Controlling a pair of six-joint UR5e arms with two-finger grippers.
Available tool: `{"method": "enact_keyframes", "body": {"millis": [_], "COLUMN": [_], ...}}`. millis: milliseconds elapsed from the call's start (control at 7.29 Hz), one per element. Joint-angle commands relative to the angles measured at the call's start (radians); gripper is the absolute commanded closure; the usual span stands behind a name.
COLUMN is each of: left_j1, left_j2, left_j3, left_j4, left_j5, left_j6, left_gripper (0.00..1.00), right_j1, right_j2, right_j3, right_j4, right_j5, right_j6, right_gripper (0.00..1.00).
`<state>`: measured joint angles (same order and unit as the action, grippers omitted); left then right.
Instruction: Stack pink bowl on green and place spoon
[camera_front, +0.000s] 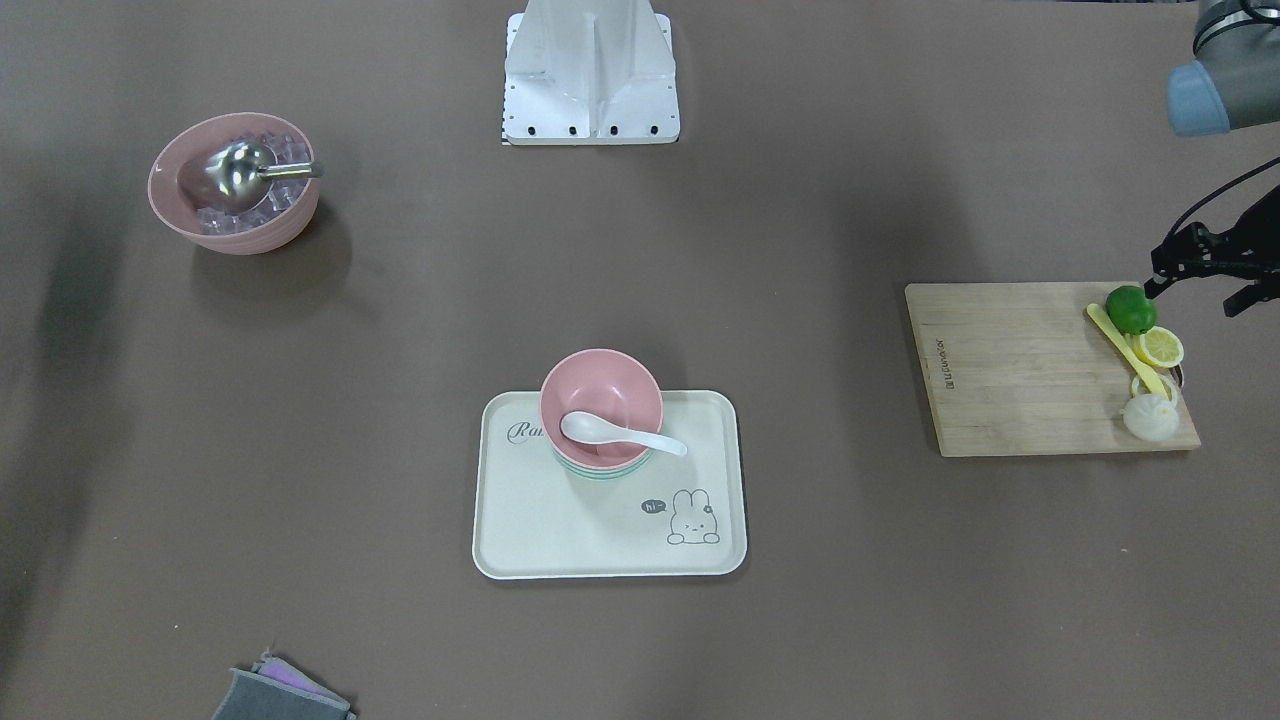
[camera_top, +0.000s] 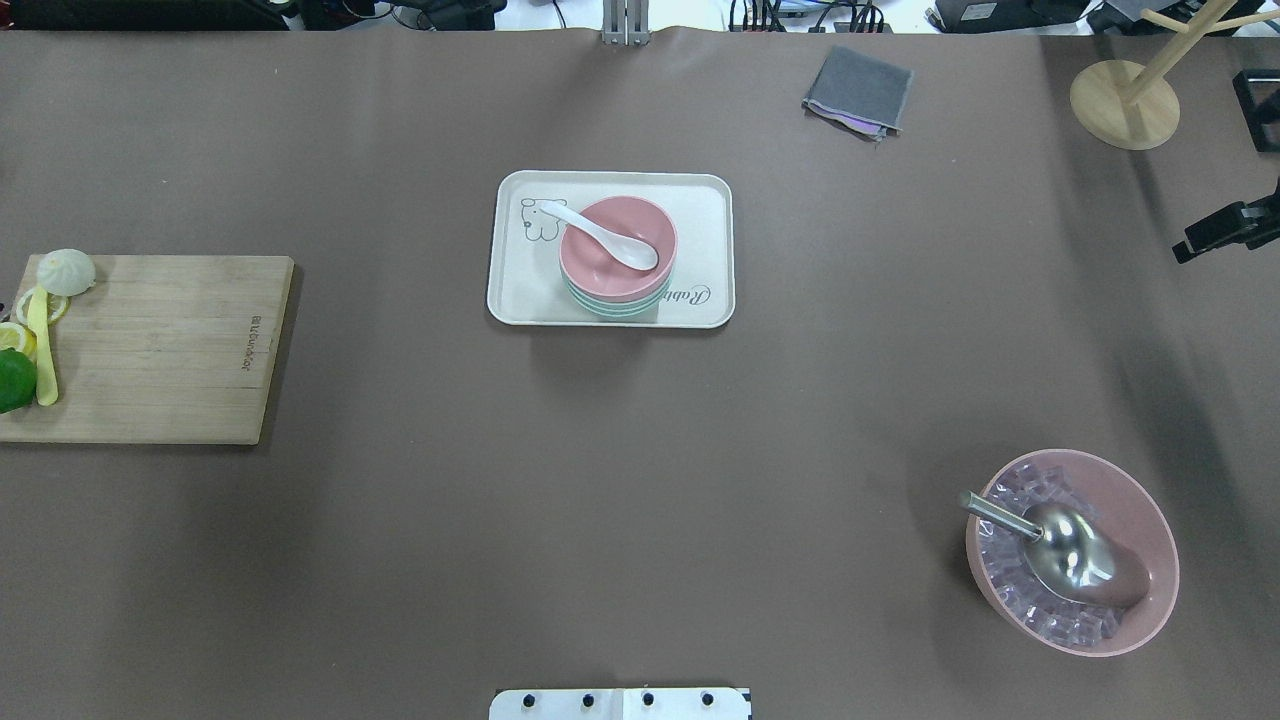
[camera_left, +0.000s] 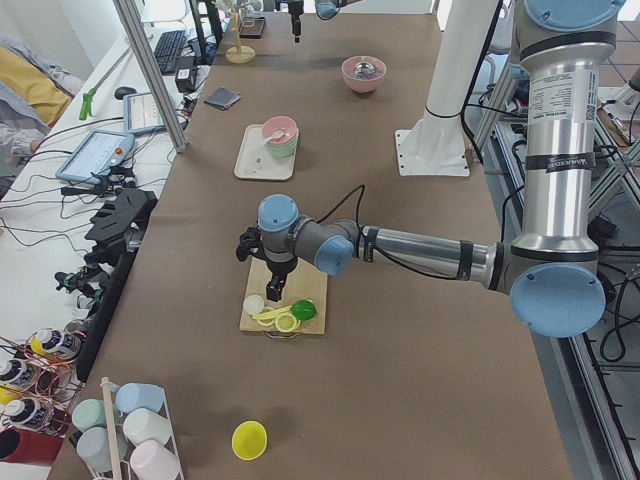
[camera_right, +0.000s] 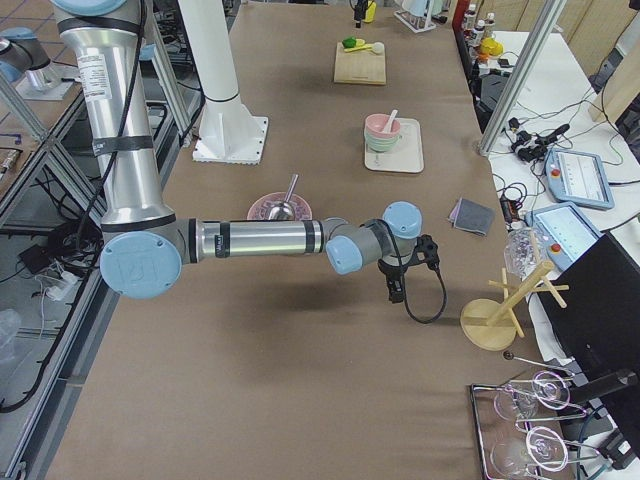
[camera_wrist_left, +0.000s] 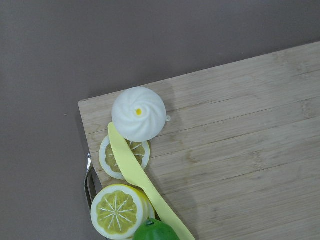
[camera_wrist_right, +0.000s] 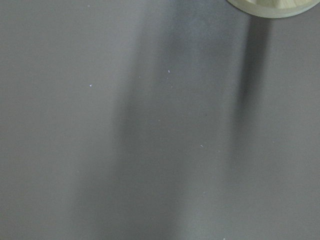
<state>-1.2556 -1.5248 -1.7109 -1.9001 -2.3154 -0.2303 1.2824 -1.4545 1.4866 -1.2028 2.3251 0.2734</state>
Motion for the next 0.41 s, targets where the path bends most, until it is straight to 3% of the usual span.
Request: {"method": "enact_keyframes", "body": {"millis": [0, 275], "left_j1": [-0.001, -0.025], "left_j2": [0.003, 0.018], "left_j3": [-0.003, -0.039], "left_j4": [-0.013, -0.001], "left_j5": [-0.004, -0.039], "left_j6": [-0.007, -0.008], "left_gripper": [0.02, 0.02], "right_j1": [0.001, 0.009], "right_j2": [-0.03, -0.029], "right_j3": [0.047, 0.061], "right_j4": [-0.001, 0.0], "right_j5": [0.014, 0.002], "right_j6": [0.001, 0.003], "right_gripper": [0.0, 0.0]}}
